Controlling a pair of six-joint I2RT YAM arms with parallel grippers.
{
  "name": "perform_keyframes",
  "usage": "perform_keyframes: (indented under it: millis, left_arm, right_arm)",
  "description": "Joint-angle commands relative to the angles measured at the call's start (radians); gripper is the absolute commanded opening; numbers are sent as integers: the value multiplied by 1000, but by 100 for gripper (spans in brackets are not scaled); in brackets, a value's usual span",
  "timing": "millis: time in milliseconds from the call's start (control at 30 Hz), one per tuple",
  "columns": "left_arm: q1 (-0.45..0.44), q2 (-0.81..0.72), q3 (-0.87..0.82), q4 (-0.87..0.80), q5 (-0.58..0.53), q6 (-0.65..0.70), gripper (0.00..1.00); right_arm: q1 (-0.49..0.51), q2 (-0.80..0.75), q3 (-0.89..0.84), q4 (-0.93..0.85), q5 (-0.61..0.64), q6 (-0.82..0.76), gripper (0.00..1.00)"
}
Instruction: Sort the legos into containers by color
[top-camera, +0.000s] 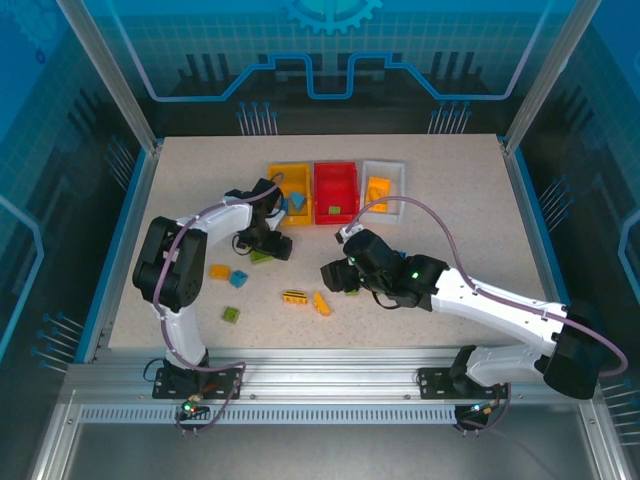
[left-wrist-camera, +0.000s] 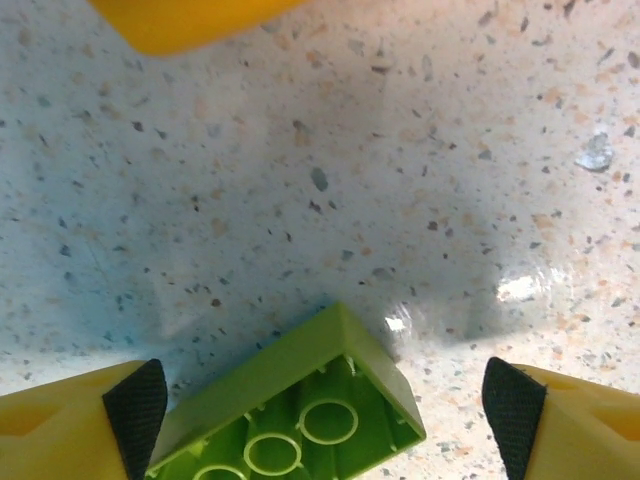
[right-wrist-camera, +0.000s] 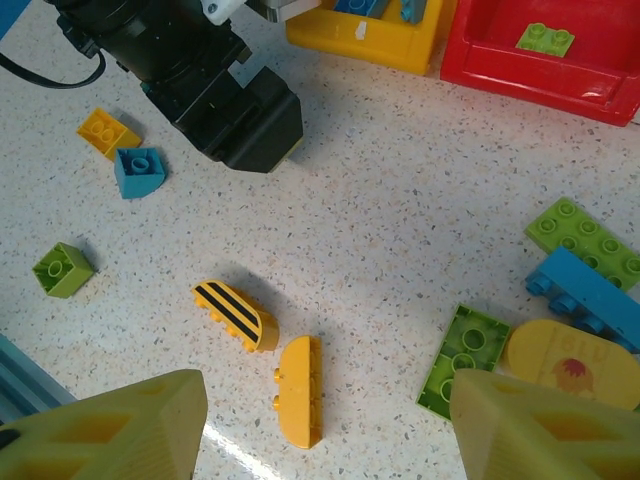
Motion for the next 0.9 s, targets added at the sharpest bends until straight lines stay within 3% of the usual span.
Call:
perform_keyframes:
  millis: [0, 100, 267, 433, 600, 767, 867]
  left_arm:
    - [-1, -24, -24, -36, 47, -66, 83]
    - [-2, -40, -55, -12, 44, -93, 73]
    - [-45, -69, -92, 2, 5, -143, 69]
    - [-77, -72, -129, 44, -34, -198, 45]
    - [-99, -102, -150, 77, -56, -237, 33]
    - [-162, -171, -73, 55, -37, -289, 31]
    - [-208, -162, 52, 33, -23, -316, 32]
  right_arm:
    - [12, -17, 1, 2, 19, 16, 67]
    - [10, -19, 2, -1, 25, 16, 67]
    - [10, -19, -6, 10, 24, 24, 67]
    - [8, -40, -40, 80, -27, 28, 67]
    - [-14, -100, -81, 165, -96, 30, 67]
    - [-106, -184, -128, 159, -109, 54, 67]
    - [-216, -232, -146, 163, -140, 89, 67]
